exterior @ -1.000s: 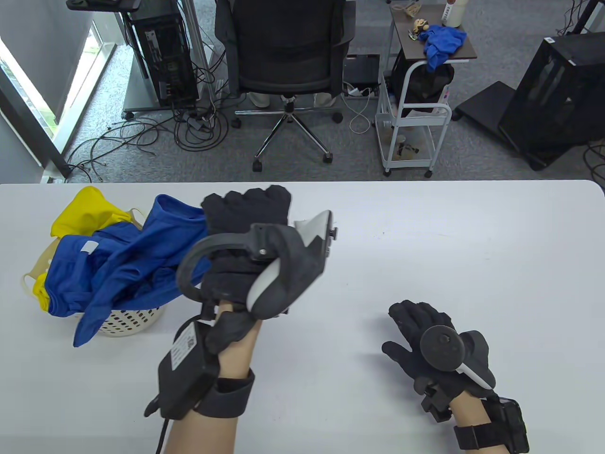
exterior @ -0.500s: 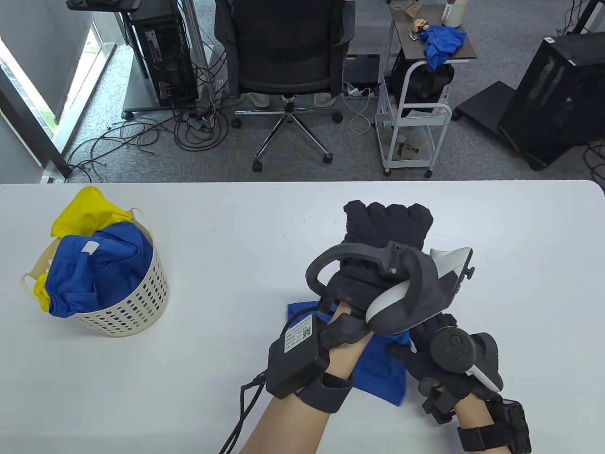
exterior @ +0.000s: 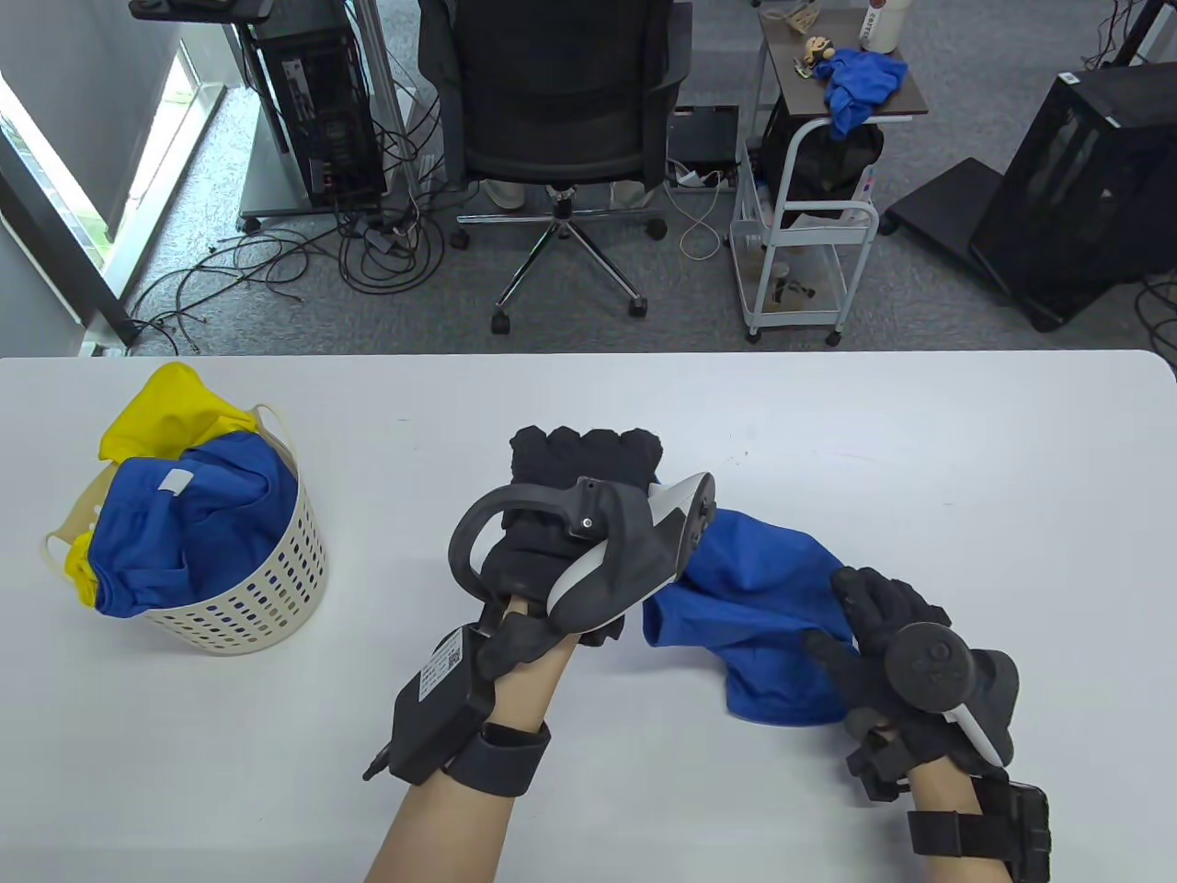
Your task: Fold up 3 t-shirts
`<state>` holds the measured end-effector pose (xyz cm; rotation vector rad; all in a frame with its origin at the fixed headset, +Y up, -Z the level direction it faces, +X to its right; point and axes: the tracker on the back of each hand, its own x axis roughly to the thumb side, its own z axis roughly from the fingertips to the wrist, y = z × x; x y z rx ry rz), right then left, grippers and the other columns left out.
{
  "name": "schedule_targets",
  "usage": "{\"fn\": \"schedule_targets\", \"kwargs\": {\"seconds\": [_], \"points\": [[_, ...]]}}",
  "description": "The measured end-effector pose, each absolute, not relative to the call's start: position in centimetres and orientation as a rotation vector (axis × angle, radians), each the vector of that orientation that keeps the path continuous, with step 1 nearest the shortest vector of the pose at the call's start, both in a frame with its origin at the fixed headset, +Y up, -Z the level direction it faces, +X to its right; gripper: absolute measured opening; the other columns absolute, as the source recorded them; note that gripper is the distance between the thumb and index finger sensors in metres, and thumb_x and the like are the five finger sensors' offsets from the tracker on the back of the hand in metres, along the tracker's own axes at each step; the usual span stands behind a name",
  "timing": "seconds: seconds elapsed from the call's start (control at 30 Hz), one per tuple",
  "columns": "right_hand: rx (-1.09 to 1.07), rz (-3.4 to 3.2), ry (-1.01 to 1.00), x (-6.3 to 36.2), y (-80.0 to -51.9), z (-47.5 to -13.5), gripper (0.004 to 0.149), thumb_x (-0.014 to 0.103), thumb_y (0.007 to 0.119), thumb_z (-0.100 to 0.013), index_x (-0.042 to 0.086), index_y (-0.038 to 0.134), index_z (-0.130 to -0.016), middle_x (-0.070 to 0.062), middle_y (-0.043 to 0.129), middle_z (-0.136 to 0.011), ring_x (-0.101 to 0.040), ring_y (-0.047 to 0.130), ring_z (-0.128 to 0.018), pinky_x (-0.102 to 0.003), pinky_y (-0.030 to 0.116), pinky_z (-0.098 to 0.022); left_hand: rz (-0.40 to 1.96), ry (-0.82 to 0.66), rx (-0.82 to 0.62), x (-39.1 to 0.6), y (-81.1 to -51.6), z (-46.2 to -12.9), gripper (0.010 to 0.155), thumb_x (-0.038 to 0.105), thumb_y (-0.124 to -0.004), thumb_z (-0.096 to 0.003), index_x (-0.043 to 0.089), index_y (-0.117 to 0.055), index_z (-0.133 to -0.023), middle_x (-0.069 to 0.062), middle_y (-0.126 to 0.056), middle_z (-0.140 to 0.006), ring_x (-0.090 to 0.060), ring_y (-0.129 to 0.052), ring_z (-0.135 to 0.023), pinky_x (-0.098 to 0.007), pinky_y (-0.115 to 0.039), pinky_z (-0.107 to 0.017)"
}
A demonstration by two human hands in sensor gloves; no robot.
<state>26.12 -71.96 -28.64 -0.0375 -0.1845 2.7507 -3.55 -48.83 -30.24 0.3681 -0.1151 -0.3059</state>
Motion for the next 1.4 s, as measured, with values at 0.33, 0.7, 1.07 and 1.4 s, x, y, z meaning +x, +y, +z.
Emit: {"fn": "schedule_targets", "kwargs": {"seconds": [0.33,0.7,1.07,1.4], "points": [[-0.254,2.916,-0.170,27.2,-69.9,-31.0,0.065,0.058,0.073,-0.044,0.032,0.054,-0.100,-0.008,0.054,-0.112,-0.046,0.053,-0.102,-0.075,0.037,-0.071,-0.237,-0.102,0.350,-7.9,-49.5,-30.8,0.042,0.053,-0.071,-0.0432,0.045,-0.074,-0.085,0.016,-0.095,-0.068,-0.008,-0.096,-0.064,-0.045,-0.075,-0.068],[-0.061,3.184,0.215,20.8,-74.8,-33.8,0.044,0.045,0.082,-0.042,0.033,0.076,-0.084,-0.003,0.069,-0.104,-0.042,0.064,-0.099,-0.074,0.040,-0.071,-0.214,-0.029,0.295,-13.3,-51.6,-31.3,0.042,0.053,-0.071,-0.0432,0.045,-0.074,-0.085,0.016,-0.095,-0.068,-0.008,-0.096,-0.065,-0.045,-0.075,-0.068],[-0.204,3.041,-0.887,24.0,-57.6,-27.8,0.042,0.042,0.082,-0.042,0.032,0.079,-0.082,-0.002,0.074,-0.100,-0.040,0.069,-0.096,-0.074,0.043,-0.070,-0.120,0.143,0.387,-20.1,-48.9,-29.0,0.042,0.052,-0.071,-0.0438,0.044,-0.073,-0.085,0.016,-0.095,-0.069,-0.008,-0.095,-0.065,-0.045,-0.075,-0.068],[0.055,3.378,-0.123,22.5,-63.1,-26.2,0.043,0.044,0.082,-0.041,0.038,0.078,-0.083,-0.003,0.071,-0.104,-0.040,0.069,-0.098,-0.074,0.042,-0.071,-0.083,0.099,0.134,-21.3,-53.4,-29.5,0.042,0.053,-0.073,-0.0436,0.044,-0.075,-0.085,0.015,-0.096,-0.067,-0.008,-0.096,-0.063,-0.045,-0.076,-0.066]]}}
